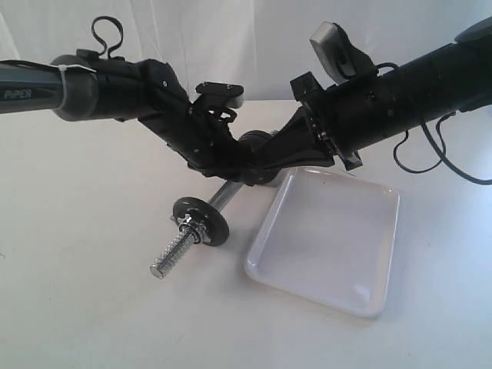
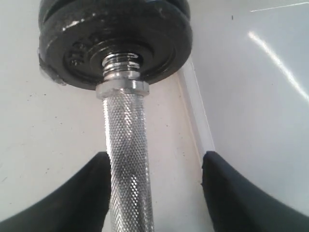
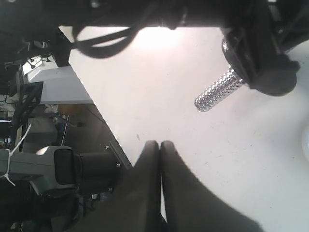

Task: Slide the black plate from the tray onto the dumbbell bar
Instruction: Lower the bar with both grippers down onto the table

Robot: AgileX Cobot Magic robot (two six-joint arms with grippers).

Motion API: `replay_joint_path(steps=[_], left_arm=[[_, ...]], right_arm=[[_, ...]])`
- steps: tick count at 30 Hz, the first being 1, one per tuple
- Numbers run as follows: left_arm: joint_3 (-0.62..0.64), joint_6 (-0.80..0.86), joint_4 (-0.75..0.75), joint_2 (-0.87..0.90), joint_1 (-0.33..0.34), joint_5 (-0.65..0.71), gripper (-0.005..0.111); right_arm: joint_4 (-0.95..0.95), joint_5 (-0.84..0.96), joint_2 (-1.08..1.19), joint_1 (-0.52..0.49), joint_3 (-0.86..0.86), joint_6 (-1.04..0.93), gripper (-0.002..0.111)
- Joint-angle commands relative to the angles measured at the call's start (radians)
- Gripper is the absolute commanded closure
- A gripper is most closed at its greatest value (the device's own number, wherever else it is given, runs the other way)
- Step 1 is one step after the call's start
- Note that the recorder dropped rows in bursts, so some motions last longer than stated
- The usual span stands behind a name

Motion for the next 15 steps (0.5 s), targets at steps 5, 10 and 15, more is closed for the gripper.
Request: replay_joint_path(steps=[5,10,15], left_arm=[[-0.005,-0.098,0.154,-0.117,0.052,0.166,0.052],[-0.005,-0.1,0.193,-0.093,0.087,0.163,0.053],[-0.005,-0.102,0.191,-0.017,0.092,0.112,0.053]], right_arm=[[0.014,0.004,-0.036,-0.004,-0.006,-0.007,0.108],[0.0,0.004,-0.055,-0.004,-0.006,-0.015,0.108],[0.0,0.004,-0.055,-0.004,-0.006,-0.015,0.108]])
